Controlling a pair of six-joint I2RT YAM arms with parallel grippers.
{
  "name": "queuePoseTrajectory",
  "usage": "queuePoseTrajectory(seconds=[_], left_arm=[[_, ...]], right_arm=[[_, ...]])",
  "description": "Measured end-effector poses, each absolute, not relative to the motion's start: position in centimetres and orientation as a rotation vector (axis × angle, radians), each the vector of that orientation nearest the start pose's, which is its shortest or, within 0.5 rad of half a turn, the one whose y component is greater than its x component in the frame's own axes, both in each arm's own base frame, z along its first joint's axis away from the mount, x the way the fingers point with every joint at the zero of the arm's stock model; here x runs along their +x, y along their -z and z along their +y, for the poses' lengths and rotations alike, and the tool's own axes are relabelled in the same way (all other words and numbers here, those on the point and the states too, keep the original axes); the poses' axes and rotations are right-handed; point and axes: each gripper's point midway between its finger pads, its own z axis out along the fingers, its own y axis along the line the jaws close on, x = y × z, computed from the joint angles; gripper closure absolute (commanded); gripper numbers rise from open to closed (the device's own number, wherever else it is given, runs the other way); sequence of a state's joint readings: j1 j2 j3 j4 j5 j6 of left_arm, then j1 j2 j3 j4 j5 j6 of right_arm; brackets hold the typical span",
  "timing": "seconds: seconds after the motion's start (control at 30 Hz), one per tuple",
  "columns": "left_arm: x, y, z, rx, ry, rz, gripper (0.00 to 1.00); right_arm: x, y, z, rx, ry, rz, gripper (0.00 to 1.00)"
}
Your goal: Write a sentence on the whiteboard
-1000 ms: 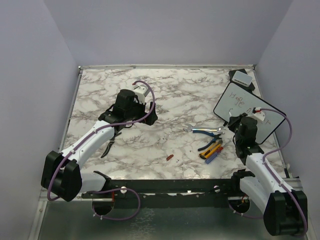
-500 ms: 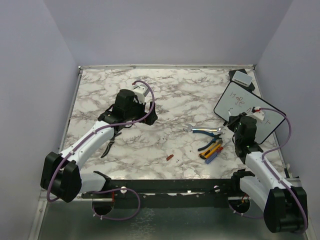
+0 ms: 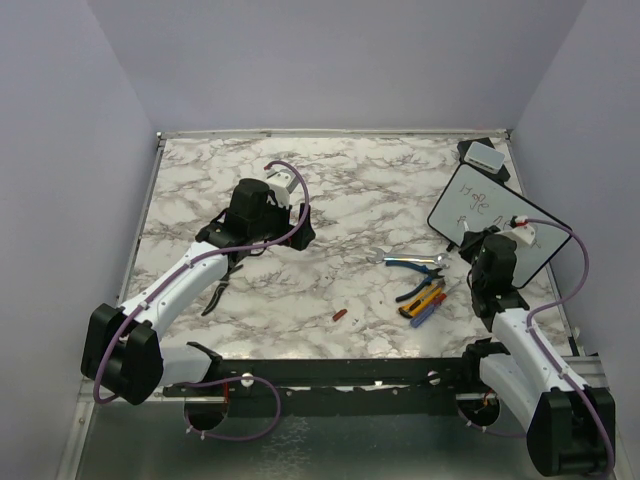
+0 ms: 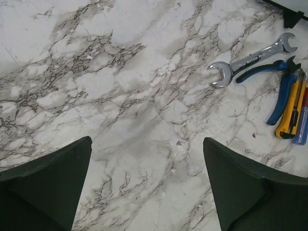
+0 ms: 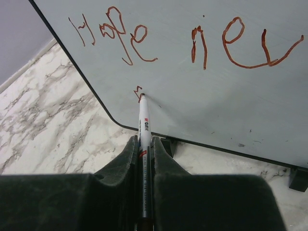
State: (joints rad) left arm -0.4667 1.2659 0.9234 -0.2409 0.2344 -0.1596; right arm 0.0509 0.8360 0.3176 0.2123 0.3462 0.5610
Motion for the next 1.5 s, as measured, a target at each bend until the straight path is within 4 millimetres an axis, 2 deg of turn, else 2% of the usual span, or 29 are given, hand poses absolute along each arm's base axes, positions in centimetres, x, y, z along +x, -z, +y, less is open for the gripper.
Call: queuePoseTrajectory(seconds=[0.4,0.73,1.5], left_arm=[[31.1,-17.2,-20.9,0.473,0.610,2.148,0.01],[31.1,-17.3,-20.9,0.473,0.611,2.143,0.01],[31.1,-17.3,-20.9,0.473,0.611,2.143,0.01]], right_arm=[[30.3,-14.2,-1.8,0.670,-0.132,1.717,1.00],[29.1,-12.2,-3.1,0.707,-0.028,1.784,1.00],[30.7,-12.5,-2.7,0.644,-0.035,1.775,1.00]])
